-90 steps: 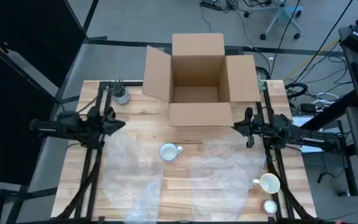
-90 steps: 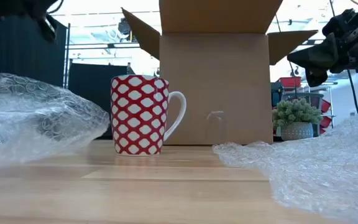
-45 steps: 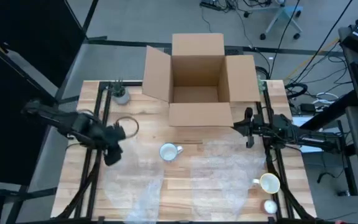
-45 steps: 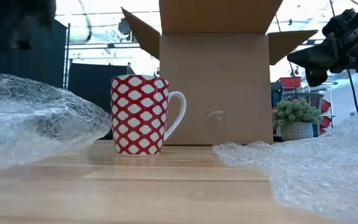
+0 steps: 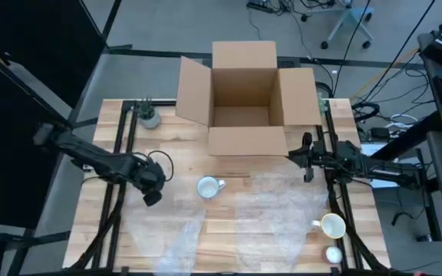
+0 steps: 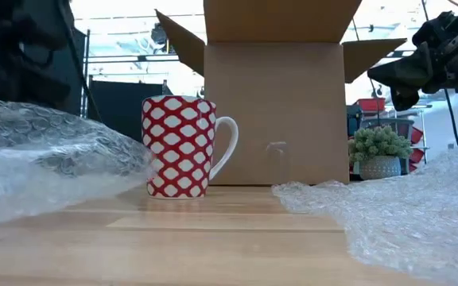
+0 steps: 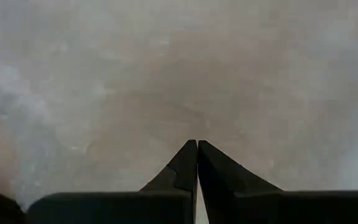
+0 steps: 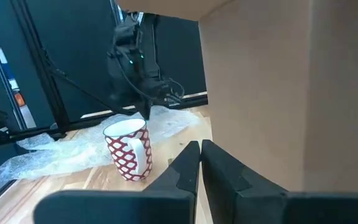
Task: Wrap mug
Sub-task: Wrap the red patterned mug with the left transparent bubble wrap
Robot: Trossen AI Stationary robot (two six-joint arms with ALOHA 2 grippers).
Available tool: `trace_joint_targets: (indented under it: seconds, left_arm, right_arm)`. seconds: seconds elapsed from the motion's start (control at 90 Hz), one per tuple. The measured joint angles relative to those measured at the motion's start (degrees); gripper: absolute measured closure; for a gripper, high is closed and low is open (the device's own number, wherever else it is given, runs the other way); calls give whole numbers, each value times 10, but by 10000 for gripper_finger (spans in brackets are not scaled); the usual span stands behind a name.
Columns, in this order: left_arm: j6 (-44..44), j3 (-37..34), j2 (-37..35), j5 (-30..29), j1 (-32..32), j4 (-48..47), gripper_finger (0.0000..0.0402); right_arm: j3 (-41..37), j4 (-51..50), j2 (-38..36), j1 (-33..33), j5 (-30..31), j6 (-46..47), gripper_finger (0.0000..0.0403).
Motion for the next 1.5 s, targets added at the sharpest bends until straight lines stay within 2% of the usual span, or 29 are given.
trace_joint_targets:
  seconds: [0.233,0.467,0.867,0.967,1.111,1.211,1.289,1.389,1.5]
  left_arm:
    - [76,-4,48,-101,91,59,401]
    - [215,-6,96,-124,187,149,401]
    - [354,-8,108,-140,346,234,401]
    - [361,-8,108,-137,364,251,401]
    - [361,-8,108,-132,368,251,401]
    - [361,-8,108,-132,367,251,401]
    - [360,-7,108,-131,367,251,401]
    - [359,-7,108,-128,367,251,401]
    - [359,-7,108,-117,367,252,402]
  right_arm:
    - [0,0,0,0,0,0,399]
    - [0,0,0,0,0,-1,399]
    - [0,1,0,0,0,-25,399]
    - [0,11,0,0,0,-8,399]
    - [0,65,0,0,1,162,399]
    - [0,99,2,0,41,204,399]
    - [0,127,10,4,34,231,399]
    - [0,184,49,39,23,253,399]
    - [6,270,140,108,63,229,401]
